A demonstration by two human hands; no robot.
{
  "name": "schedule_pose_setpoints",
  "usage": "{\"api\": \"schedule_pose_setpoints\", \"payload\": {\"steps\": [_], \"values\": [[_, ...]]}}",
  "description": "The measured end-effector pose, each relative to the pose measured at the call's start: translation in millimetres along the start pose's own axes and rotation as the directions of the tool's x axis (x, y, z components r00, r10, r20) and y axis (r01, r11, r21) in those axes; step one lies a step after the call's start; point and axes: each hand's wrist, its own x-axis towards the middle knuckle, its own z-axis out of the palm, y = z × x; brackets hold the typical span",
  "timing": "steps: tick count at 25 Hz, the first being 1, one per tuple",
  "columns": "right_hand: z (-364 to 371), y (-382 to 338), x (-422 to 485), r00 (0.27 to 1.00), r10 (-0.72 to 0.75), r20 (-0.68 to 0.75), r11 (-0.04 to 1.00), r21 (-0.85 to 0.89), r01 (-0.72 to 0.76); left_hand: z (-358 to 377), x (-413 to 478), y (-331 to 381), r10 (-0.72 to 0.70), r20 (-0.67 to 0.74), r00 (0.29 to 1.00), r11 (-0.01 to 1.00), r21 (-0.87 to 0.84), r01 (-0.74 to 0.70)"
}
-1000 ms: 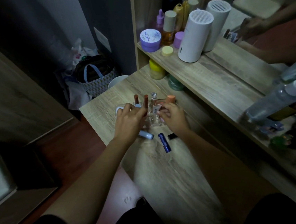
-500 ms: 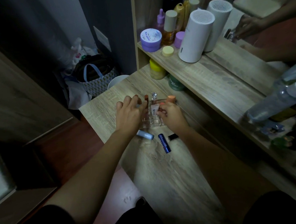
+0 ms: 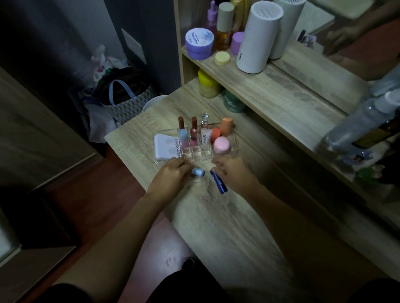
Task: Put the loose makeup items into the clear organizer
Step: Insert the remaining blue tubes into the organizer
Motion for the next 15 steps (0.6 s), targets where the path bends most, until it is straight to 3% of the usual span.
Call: {"api": "schedule_pose_setpoints", "payload": {"steps": [5, 10, 13, 15], "values": [[12.5, -15.1, -10.0, 0.995, -0.028, 0.096, 0.963, -0.264, 0.053, 15.8, 4.2, -8.2, -0.146, 0.144, 0.979, 0.989, 0.058, 0.139], [20.6, -25.5, -13.1, 0.993, 0.077, 0.086, 0.969, -0.243, -0.054, 16.9, -6.5, -11.6, -0.247, 0.205, 0.947, 0.969, 0.06, 0.239], [21.2, -25.6, -15.0, 0.988, 0.156, 0.017, 0.984, -0.087, -0.154, 9.0, -7.9, -5.9, -0.366, 0.259, 0.894, 0.927, 0.019, 0.374], [15.8, -24.3, -11.2, 0.96, 0.271, -0.069, 0.924, 0.297, -0.239, 0.6, -7.6, -1.9, -0.464, 0.153, 0.873, 0.846, -0.216, 0.488]]}}
